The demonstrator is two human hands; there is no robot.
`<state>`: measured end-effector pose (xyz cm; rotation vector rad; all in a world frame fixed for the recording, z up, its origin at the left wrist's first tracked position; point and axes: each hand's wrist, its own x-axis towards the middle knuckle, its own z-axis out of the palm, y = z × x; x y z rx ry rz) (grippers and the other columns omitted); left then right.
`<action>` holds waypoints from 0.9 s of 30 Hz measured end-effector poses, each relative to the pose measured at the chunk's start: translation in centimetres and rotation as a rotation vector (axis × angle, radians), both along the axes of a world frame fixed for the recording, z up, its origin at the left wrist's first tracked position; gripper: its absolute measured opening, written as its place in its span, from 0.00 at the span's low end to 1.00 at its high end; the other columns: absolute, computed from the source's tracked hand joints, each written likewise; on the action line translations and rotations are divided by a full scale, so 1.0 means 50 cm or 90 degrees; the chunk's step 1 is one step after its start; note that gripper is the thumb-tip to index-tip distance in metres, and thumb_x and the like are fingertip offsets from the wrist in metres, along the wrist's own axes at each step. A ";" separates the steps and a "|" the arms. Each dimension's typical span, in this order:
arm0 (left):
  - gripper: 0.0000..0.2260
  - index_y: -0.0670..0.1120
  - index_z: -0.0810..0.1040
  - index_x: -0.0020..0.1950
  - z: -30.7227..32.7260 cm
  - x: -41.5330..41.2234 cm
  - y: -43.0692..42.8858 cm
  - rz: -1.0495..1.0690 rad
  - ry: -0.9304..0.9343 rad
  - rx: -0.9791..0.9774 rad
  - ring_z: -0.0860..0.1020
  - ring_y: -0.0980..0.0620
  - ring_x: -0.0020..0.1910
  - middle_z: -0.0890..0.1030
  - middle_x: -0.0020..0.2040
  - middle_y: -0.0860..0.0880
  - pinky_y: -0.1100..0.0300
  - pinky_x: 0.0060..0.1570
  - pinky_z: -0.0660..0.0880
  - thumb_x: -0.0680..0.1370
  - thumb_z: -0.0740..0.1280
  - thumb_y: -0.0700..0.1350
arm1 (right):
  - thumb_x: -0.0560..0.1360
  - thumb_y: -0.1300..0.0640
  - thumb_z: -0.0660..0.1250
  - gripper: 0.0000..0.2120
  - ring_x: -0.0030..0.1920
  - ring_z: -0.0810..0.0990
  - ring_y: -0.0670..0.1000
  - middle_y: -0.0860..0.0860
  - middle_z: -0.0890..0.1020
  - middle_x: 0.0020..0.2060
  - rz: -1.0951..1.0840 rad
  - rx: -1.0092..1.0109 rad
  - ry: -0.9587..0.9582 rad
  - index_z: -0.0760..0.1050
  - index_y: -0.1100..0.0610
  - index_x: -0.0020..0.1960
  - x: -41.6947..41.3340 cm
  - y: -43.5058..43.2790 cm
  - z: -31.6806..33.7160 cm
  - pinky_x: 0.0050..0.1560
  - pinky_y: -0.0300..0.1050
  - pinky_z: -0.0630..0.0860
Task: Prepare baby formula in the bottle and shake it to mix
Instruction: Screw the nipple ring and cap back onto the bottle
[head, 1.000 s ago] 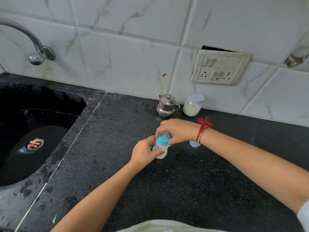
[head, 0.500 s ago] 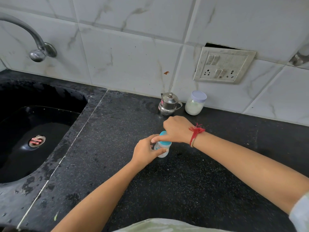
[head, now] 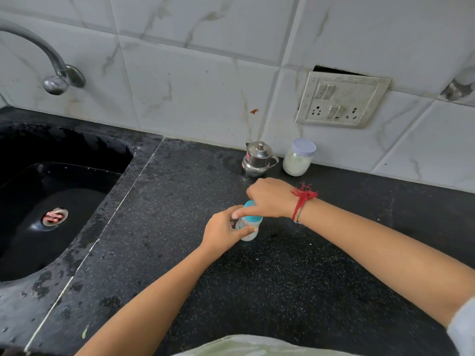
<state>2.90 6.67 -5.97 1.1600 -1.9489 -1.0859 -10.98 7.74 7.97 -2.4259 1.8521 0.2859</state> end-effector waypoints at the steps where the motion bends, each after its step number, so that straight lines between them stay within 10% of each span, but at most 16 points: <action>1: 0.27 0.52 0.76 0.65 0.000 0.000 -0.001 -0.002 0.001 0.001 0.81 0.58 0.51 0.83 0.54 0.55 0.58 0.50 0.79 0.68 0.77 0.53 | 0.67 0.30 0.65 0.29 0.32 0.73 0.51 0.49 0.75 0.31 -0.007 0.010 -0.021 0.74 0.58 0.40 0.000 0.000 0.002 0.29 0.45 0.66; 4: 0.28 0.52 0.75 0.66 -0.002 -0.002 -0.001 -0.015 0.014 0.019 0.80 0.58 0.55 0.83 0.57 0.54 0.56 0.56 0.78 0.67 0.77 0.55 | 0.64 0.45 0.75 0.29 0.48 0.75 0.50 0.49 0.77 0.49 0.029 0.151 -0.030 0.71 0.52 0.62 -0.005 -0.002 0.022 0.46 0.48 0.74; 7: 0.29 0.51 0.75 0.66 -0.004 -0.003 -0.002 -0.009 0.013 0.022 0.80 0.57 0.56 0.83 0.58 0.52 0.52 0.58 0.78 0.67 0.78 0.54 | 0.69 0.57 0.73 0.23 0.53 0.76 0.53 0.52 0.78 0.53 0.081 0.150 0.001 0.73 0.52 0.63 -0.008 -0.001 0.022 0.45 0.45 0.70; 16: 0.26 0.52 0.76 0.65 -0.003 -0.001 0.004 -0.009 0.017 0.010 0.81 0.57 0.54 0.83 0.56 0.54 0.51 0.55 0.79 0.69 0.77 0.52 | 0.71 0.40 0.65 0.21 0.32 0.72 0.53 0.48 0.68 0.27 0.003 -0.020 0.028 0.69 0.57 0.36 -0.001 0.005 -0.017 0.27 0.44 0.62; 21: 0.28 0.52 0.76 0.65 -0.001 0.000 0.003 -0.011 0.019 0.017 0.81 0.58 0.54 0.84 0.56 0.53 0.52 0.56 0.79 0.67 0.77 0.54 | 0.66 0.49 0.75 0.25 0.46 0.75 0.53 0.51 0.76 0.47 0.079 0.120 0.042 0.72 0.54 0.59 0.002 -0.006 0.006 0.41 0.47 0.71; 27: 0.27 0.51 0.76 0.66 -0.007 -0.002 0.007 -0.006 0.028 0.023 0.81 0.58 0.55 0.83 0.57 0.53 0.52 0.58 0.78 0.68 0.77 0.53 | 0.72 0.59 0.69 0.20 0.53 0.75 0.54 0.55 0.77 0.53 0.137 0.120 0.064 0.71 0.56 0.62 -0.003 0.000 0.004 0.44 0.45 0.68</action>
